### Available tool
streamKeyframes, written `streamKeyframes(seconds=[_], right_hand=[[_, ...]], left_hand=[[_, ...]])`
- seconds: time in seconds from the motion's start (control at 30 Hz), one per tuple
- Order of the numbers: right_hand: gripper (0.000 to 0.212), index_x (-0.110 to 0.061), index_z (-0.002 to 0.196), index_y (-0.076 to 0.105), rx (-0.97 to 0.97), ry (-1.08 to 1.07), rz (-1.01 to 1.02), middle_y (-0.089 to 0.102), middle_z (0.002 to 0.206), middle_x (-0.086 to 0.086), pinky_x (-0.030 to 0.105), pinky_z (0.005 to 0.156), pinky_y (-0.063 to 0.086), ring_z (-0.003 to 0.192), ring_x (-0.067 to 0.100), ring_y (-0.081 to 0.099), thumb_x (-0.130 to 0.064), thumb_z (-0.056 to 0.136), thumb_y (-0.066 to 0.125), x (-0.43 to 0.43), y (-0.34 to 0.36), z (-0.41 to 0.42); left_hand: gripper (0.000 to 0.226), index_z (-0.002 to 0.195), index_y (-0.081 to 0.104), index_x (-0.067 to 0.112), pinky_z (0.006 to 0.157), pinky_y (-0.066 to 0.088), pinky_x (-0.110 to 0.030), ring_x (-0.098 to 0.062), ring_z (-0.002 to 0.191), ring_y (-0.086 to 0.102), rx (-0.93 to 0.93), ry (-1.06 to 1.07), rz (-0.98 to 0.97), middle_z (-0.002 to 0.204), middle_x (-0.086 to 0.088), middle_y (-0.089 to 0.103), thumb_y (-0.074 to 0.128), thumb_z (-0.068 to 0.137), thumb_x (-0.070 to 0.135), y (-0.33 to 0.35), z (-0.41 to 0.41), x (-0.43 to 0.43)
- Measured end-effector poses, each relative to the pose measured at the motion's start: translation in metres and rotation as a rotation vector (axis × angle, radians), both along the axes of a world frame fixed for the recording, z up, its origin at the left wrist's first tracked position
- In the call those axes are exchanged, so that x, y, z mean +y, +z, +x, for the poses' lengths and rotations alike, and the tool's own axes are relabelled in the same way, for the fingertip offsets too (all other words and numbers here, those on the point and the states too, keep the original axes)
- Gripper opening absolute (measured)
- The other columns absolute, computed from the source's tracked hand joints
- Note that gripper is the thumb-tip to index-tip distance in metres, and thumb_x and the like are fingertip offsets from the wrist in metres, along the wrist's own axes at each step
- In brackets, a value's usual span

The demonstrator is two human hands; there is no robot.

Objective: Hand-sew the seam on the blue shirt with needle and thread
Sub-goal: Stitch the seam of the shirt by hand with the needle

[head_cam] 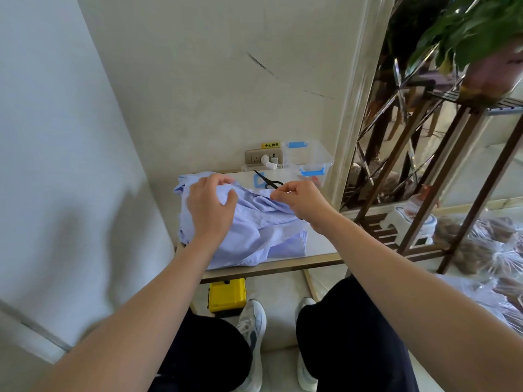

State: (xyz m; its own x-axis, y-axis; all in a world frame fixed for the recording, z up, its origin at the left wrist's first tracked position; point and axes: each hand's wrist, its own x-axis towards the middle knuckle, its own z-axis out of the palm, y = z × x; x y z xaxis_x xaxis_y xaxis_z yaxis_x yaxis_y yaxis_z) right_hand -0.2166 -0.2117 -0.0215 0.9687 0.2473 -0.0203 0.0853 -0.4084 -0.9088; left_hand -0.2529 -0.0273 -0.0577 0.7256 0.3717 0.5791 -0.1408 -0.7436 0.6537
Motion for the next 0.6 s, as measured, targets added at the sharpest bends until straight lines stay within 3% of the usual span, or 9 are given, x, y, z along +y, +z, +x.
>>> streamKeyframes(seconds=[0.1, 0.17, 0.27, 0.37, 0.43, 0.6], right_hand=[[0.011, -0.010, 0.089, 0.071, -0.004, 0.001, -0.009, 0.041, 0.057, -0.003, 0.009, 0.041, 0.025, 0.048, 0.005, 0.033, -0.020, 0.091, 0.067, 0.000, -0.001, 0.000], [0.011, -0.011, 0.090, 0.071, -0.004, 0.006, -0.020, 0.042, 0.057, -0.003, 0.007, 0.039, 0.025, 0.049, 0.004, 0.035, -0.021, 0.091, 0.067, -0.001, -0.002, 0.000], [0.014, -0.008, 0.093, 0.072, -0.012, 0.012, -0.019, 0.047, 0.061, -0.006, 0.005, 0.039, 0.028, 0.053, 0.005, 0.037, -0.021, 0.091, 0.067, -0.003, -0.003, -0.001], [0.013, -0.009, 0.090, 0.072, -0.003, 0.018, -0.030, 0.047, 0.059, -0.006, 0.007, 0.039, 0.028, 0.043, 0.000, 0.039, -0.021, 0.091, 0.067, -0.004, -0.004, -0.001], [0.012, -0.012, 0.088, 0.071, 0.006, 0.017, -0.032, 0.047, 0.062, -0.002, 0.011, 0.043, 0.026, 0.040, 0.002, 0.035, -0.022, 0.091, 0.068, -0.004, -0.006, -0.002], [0.019, -0.005, 0.103, 0.072, 0.019, -0.082, 0.038, 0.057, 0.094, 0.019, 0.025, 0.065, 0.037, 0.073, 0.018, 0.046, -0.018, 0.094, 0.061, -0.012, -0.009, -0.002]], left_hand=[[0.016, 0.113, 0.061, 0.016, 0.088, 0.045, -0.021, -0.012, 0.101, 0.062, 0.231, -0.413, -0.263, 0.108, 0.001, 0.068, 0.055, 0.098, 0.016, 0.008, 0.000, -0.022], [0.022, 0.120, 0.058, 0.013, 0.086, 0.046, -0.024, -0.014, 0.091, 0.064, 0.391, -0.499, -0.413, 0.099, -0.003, 0.068, 0.049, 0.101, 0.018, 0.007, 0.001, -0.033], [0.023, 0.103, 0.067, 0.007, 0.056, 0.040, -0.017, -0.005, 0.054, 0.046, 0.464, -0.500, -0.317, 0.059, 0.010, 0.053, 0.046, 0.101, 0.015, 0.004, -0.001, -0.035], [0.028, 0.088, 0.069, 0.008, 0.044, 0.027, -0.014, -0.005, 0.042, 0.036, 0.475, -0.495, -0.233, 0.041, 0.012, 0.043, 0.045, 0.101, 0.012, 0.003, -0.002, -0.030], [0.029, 0.086, 0.068, 0.011, 0.043, 0.027, -0.015, -0.004, 0.042, 0.038, 0.432, -0.412, -0.242, 0.043, 0.012, 0.046, 0.044, 0.101, 0.012, 0.001, -0.001, -0.026], [0.028, 0.087, 0.065, 0.016, 0.057, 0.033, -0.029, -0.018, 0.069, 0.045, 0.352, -0.020, -0.365, 0.078, -0.002, 0.054, 0.040, 0.099, 0.014, -0.015, 0.006, 0.007]])
